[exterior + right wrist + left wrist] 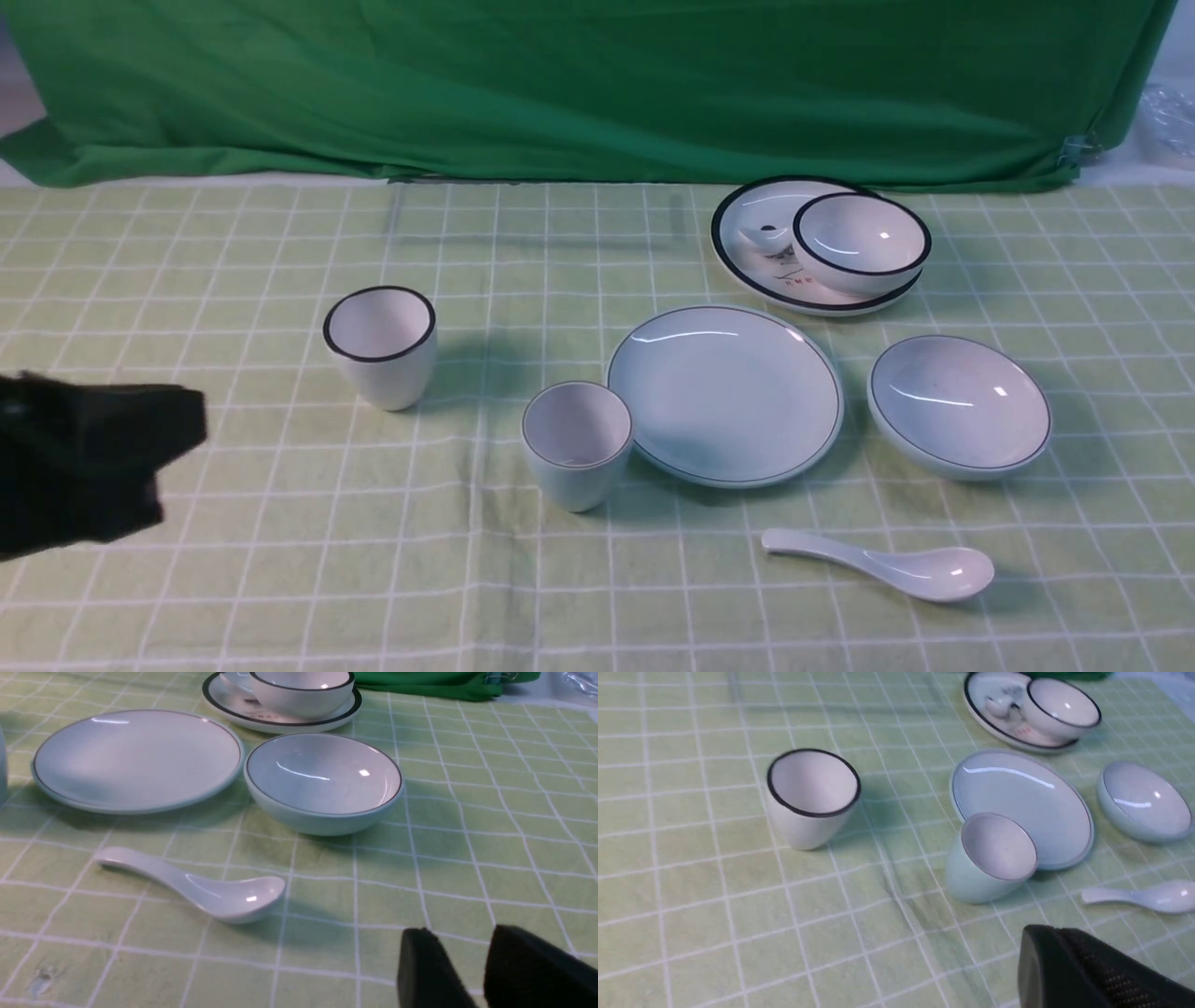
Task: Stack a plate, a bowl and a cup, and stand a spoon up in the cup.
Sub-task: Use the right arm to grab a blue rice bowl, then use the right arm to put the blue rice bowl into the blue large plate in the middle
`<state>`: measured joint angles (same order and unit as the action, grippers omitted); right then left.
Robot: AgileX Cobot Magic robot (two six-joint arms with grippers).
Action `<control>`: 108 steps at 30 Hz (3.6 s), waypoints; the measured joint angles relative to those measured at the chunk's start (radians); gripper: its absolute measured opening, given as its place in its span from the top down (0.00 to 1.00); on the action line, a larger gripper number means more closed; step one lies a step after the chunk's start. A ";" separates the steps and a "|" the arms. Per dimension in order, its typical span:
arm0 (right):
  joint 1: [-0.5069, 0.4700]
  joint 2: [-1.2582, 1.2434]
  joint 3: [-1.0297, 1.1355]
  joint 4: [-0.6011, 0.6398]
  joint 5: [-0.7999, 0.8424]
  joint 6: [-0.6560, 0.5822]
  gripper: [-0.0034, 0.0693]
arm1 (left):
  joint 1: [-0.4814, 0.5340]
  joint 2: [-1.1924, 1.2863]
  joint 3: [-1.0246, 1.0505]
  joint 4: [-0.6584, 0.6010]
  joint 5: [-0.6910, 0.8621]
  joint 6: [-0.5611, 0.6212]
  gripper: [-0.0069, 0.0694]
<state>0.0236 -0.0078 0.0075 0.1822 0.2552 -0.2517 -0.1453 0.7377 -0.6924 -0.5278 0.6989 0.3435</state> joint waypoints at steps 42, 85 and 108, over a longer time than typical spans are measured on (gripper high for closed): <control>0.249 1.522 -1.067 -0.134 0.440 -0.055 0.49 | -0.254 0.062 -0.118 -0.007 0.069 0.190 0.88; 0.542 1.737 -1.418 -0.195 0.466 -0.057 0.83 | -0.254 0.057 -0.118 0.012 0.077 0.200 0.88; 0.580 2.014 -1.529 -0.238 0.411 -0.051 0.75 | -0.254 0.057 -0.118 0.013 0.069 0.200 0.88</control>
<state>0.6039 2.0061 -1.5219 -0.0560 0.6660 -0.3031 -0.3993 0.7948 -0.8100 -0.5149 0.7681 0.5439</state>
